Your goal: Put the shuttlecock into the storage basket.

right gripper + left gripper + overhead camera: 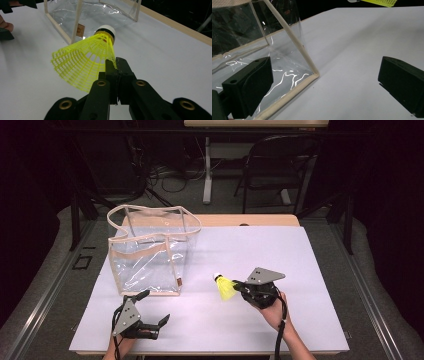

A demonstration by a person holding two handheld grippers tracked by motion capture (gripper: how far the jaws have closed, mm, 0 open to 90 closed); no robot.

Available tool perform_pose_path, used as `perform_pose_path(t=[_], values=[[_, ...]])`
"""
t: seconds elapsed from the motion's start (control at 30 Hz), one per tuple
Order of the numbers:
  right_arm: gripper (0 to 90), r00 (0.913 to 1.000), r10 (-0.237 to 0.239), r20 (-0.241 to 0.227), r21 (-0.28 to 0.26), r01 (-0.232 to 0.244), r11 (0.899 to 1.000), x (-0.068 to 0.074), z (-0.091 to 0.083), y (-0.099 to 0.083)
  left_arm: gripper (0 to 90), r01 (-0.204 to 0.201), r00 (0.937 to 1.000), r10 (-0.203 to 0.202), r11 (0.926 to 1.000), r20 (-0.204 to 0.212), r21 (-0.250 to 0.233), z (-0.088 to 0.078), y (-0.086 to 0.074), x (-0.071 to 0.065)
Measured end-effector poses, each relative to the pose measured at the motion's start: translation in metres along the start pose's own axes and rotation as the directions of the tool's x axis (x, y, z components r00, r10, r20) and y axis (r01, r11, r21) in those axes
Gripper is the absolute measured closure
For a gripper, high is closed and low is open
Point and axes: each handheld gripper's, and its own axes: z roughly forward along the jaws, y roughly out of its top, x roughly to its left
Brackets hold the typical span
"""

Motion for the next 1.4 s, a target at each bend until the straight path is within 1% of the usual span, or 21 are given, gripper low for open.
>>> perform_pose_path(t=[0.2,0.47,0.93,1.4], values=[[89.0,1.0,0.001,0.0,-0.005,-0.001,1.0,-0.002,0.004,0.004,0.0,0.007,1.0,-0.007,1.0,0.001,0.0,0.0,0.0,0.0],[89.1,1.0,0.005,-0.003,0.003,-0.005,1.0,-0.004,0.009,0.007,0.0,0.008,1.0,-0.008,1.0,0.002,0.002,0.001,0.0,0.0],[89.1,0.9999,0.012,-0.004,0.0,-0.012,1.0,-0.009,0.02,0.016,0.0,0.005,1.0,-0.005,1.0,0.0,0.005,0.001,0.0,0.0],[89.1,0.9999,0.014,0.006,-0.01,-0.014,1.0,-0.015,0.023,0.024,0.0,0.007,1.0,-0.007,1.0,-0.001,0.004,0.0,0.0,0.0]])
